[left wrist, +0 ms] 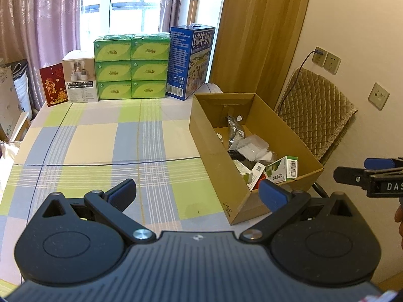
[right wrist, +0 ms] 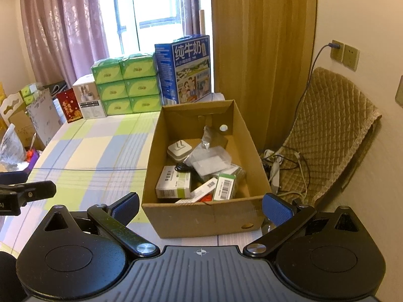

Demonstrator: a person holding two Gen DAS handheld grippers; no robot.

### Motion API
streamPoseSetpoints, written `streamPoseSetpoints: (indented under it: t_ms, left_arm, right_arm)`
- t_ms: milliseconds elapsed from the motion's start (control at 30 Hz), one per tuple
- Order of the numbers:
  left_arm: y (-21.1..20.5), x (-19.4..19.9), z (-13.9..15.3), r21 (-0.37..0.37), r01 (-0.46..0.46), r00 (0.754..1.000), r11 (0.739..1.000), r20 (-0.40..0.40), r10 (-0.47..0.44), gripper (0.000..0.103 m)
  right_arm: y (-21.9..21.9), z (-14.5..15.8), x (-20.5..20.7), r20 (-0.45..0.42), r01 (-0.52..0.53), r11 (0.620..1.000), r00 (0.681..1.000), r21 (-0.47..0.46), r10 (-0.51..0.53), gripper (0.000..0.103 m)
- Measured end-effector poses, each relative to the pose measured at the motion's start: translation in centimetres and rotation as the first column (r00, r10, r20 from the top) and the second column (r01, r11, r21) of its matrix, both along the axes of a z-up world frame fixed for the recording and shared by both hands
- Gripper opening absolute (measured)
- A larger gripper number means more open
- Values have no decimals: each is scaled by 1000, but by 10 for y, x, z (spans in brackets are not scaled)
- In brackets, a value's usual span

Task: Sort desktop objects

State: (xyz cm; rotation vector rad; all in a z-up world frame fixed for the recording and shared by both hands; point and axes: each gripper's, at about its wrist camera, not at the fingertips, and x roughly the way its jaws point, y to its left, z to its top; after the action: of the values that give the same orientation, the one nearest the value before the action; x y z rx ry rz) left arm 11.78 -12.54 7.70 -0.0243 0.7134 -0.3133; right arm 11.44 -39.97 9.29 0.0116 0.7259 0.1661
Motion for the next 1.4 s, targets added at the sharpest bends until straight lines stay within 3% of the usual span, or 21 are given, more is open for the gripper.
streamPoseSetpoints:
  t_ms: [167,1400]
  left_arm:
    - [-2,-4,0,29,8,1000,1000,13,-8,102]
    - [-9,-20,-13,39,37,999,999,-10,-37,102]
  right_arm:
    - [0,-4,-7,-12,2,1000,1000,-4,-2,101]
    - [4,-5,-24,-19,4,1000,1000,18,-3,101]
